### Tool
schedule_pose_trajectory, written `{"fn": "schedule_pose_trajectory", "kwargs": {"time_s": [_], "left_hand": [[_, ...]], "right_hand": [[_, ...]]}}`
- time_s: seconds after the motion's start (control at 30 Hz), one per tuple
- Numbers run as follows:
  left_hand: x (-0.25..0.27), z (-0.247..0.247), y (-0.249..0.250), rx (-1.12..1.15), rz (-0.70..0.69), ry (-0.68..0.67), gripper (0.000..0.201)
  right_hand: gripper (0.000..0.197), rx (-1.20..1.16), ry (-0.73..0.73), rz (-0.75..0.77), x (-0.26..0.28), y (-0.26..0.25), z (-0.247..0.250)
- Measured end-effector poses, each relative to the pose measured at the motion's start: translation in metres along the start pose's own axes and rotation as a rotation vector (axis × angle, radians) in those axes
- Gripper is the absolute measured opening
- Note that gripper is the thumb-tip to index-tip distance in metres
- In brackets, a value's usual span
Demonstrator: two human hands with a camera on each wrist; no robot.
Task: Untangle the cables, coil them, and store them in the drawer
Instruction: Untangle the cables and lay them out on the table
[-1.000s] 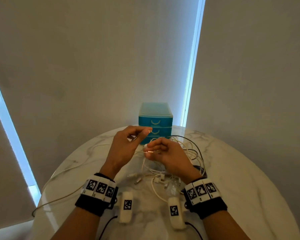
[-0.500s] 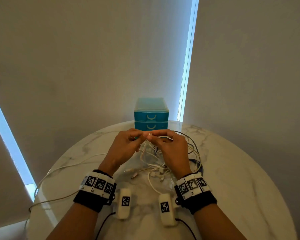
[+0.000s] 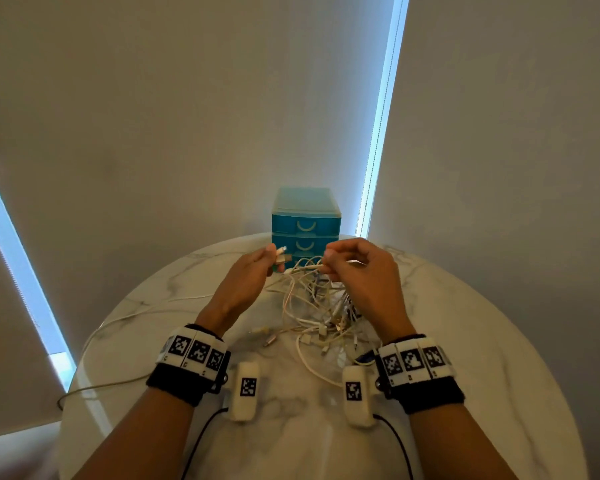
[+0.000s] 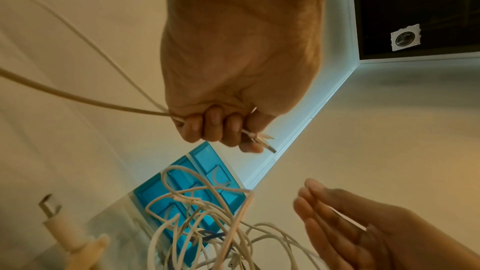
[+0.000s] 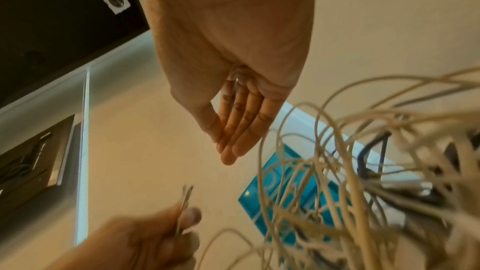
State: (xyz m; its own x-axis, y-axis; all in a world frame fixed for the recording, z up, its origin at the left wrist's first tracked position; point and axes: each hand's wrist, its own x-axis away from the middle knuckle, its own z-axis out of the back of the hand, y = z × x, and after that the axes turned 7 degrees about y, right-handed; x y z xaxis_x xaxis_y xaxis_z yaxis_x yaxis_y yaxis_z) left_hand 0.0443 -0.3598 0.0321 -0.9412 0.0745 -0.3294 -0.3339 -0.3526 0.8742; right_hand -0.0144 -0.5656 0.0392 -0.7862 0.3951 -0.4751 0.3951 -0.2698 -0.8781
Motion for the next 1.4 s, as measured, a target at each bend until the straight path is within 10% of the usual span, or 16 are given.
{"fn": "schedule_pose_trajectory", "kwargs": {"time_s": [0.5,0.8,1.0,1.23,1.4], "left_hand": [[-0.010,-0.018,-0.025,0.070,-0.079,-0.223,0.041],[-0.014,-0.012,-0.041,-0.099,-0.196,-0.191,0.026],[-0.022,-0.002,-0.041,-0.175,-0.030,0.004,0.031],[-0.021,0.004,-0.048,-0.272,-0.028,-0.396,0.023],[-0.031,0.001,-0.019,-0.185,0.031,-0.135,0.033]], "right_hand": [[0.021,0.710,-0.555,0.068,-0.003,-0.003,0.040],[0.023,0.267,0.188,0.190,-0.008,-0.004,0.038],[0.038,0.296,-0.217,0.008,-0.001,0.001,0.037],[0.025,0.454,-0.241,0.004,-0.001,0.017,0.027],[0.007,0.534,-0.405,-0.083,-0.001,0.024,0.028]]}}
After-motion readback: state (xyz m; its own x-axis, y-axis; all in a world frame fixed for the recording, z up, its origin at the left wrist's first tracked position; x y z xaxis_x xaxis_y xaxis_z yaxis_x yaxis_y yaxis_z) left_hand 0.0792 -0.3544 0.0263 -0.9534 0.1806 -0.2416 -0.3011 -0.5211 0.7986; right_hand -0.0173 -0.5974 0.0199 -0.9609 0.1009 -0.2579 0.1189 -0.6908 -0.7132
